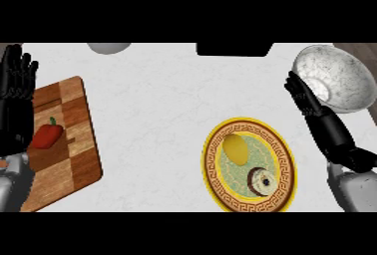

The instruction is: Pick the lemon from the plate and place it in the bowl

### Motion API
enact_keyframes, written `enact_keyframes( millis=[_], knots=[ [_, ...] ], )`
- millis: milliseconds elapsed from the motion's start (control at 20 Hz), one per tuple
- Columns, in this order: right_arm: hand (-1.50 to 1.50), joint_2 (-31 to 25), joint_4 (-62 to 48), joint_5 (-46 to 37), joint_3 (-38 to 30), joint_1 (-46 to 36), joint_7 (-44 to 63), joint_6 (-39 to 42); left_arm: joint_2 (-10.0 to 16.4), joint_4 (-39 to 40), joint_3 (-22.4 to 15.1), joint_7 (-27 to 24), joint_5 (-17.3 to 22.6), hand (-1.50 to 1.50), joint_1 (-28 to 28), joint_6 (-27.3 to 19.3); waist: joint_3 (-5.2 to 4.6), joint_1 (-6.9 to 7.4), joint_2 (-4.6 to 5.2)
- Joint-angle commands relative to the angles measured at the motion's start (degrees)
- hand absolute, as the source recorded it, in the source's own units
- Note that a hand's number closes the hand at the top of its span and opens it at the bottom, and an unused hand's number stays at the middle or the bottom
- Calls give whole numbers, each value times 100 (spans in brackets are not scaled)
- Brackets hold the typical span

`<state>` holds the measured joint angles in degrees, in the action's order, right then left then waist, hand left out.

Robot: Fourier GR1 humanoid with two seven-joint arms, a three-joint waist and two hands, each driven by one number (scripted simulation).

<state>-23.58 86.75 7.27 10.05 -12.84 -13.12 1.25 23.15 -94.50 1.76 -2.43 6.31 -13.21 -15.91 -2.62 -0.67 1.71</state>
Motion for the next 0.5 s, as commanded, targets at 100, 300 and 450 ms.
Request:
enact_keyframes(
  millis=[100,300,450],
  knots=[
    [150,173,338,-1085,1186,397,354,-128,-508,546,-498,91,92,0,116,219,250,-29,-163],
    [150,-1034,125,-3095,1328,-321,293,-689,-616,663,-818,411,109,0,404,357,92,-169,-362],
    [-150,1153,99,-2405,1157,804,-539,-2574,-887,766,-1067,448,148,0,405,420,286,-184,-161]
  ],
)
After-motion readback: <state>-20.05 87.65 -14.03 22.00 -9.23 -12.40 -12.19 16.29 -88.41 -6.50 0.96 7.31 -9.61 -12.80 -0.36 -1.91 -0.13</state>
